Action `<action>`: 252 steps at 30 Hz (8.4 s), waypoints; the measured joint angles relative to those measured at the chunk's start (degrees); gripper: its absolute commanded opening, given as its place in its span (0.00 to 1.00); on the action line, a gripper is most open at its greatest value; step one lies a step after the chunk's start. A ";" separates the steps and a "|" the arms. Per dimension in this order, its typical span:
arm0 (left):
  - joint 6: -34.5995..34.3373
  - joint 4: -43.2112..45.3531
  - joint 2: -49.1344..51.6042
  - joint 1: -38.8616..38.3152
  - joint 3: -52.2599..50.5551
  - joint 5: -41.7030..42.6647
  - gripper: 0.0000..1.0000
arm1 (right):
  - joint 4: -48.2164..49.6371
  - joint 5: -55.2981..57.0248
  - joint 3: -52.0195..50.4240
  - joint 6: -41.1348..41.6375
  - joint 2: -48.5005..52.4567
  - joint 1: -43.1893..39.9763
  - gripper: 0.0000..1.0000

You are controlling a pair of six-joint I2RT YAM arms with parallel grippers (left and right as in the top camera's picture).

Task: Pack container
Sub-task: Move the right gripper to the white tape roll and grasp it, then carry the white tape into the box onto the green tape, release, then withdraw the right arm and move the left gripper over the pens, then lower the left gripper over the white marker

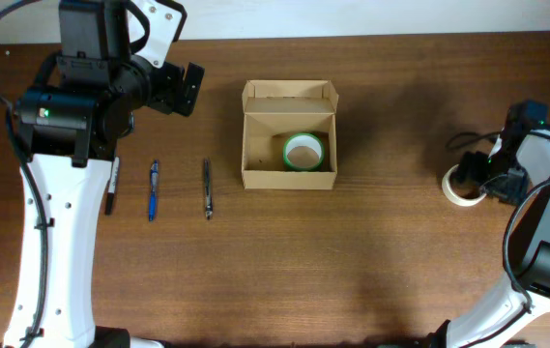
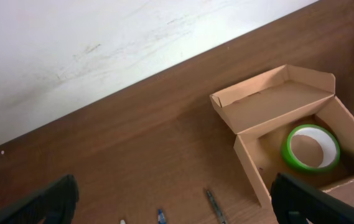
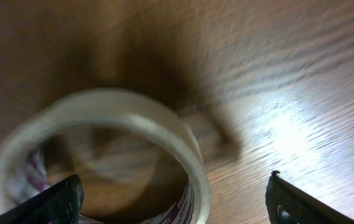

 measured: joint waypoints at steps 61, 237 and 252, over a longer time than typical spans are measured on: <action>1.51 2.56 0.13 0.17 0.00 -0.42 0.99 | -25.77 -0.33 35.56 -0.68 -6.62 40.50 0.04; 14.19 -7.21 8.28 19.71 -5.81 -3.52 0.75 | -46.01 12.98 23.65 2.97 -53.68 25.00 0.99; 7.30 0.96 -19.52 18.49 -39.98 -3.39 0.84 | -43.60 12.59 23.52 2.97 -50.95 25.07 0.99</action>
